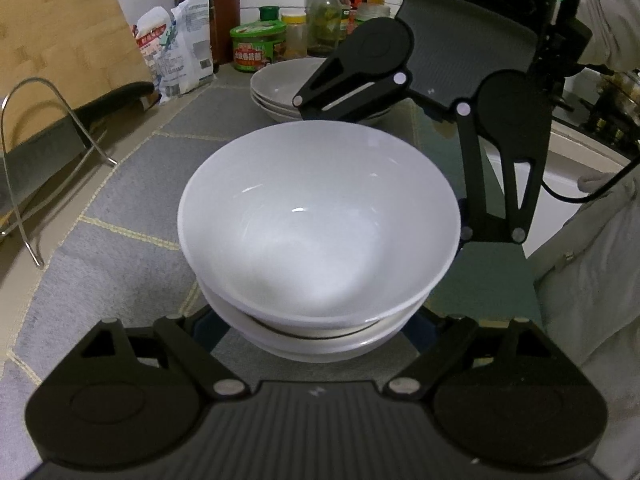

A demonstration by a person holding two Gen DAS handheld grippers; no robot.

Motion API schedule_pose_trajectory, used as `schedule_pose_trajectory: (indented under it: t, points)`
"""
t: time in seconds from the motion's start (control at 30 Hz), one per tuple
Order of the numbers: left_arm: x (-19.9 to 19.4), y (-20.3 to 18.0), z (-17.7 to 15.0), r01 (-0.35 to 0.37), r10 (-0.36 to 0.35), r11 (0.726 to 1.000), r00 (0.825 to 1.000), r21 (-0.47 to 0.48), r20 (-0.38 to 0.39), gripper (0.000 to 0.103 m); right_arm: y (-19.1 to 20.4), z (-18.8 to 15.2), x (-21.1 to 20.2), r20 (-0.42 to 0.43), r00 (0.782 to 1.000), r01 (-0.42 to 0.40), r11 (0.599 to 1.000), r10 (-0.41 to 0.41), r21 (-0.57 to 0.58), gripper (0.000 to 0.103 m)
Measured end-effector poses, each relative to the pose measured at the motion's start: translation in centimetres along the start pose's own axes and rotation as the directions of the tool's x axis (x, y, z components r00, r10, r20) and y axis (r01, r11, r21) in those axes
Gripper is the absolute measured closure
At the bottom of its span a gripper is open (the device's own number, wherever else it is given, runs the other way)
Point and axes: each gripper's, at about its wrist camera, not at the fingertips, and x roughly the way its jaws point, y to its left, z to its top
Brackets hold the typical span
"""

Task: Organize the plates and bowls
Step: 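Lift the bowl stack and lower it onto the fruit-decal plate stack with both grippers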

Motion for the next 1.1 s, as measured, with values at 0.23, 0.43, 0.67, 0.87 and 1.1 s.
schedule_pose_trajectory:
  t: [0.23, 0.43, 0.67, 0.87, 1.1]
  points:
    - [-0.7, -1.5, 1.7, -0.051, 0.051, 0.998, 0.999, -0.032, -0.003, 0.014, -0.2, -0.3, -2.0, 0.026, 0.999, -0.019, 0.998, 0.020, -0.052, 0.020]
    - [-0.3, -3.3, 4.3, -0.087, 0.087, 0.994, 0.996, -0.063, -0.010, 0.014, -1.2, -1.8, -4.0, 0.045, 0.998, -0.045, 0.995, 0.048, -0.085, 0.020]
    - [1.4, -4.7, 7.5, -0.108, 0.108, 0.991, 0.994, -0.075, -0.002, 0.014, -3.2, -4.1, -6.4, 0.045, 0.998, -0.046, 0.993, 0.051, -0.105, 0.020]
    - [3.5, -5.1, 10.5, -0.112, 0.113, 0.992, 0.994, -0.061, 0.010, 0.014, -5.3, -6.3, -8.4, 0.047, 0.998, -0.026, 0.994, 0.031, -0.108, 0.020]
    - [6.6, -6.4, 15.2, -0.111, 0.112, 0.993, 0.993, -0.030, 0.035, 0.014, -8.5, -9.1, -10.7, 0.052, 0.999, 0.015, 0.995, -0.010, -0.095, 0.020]
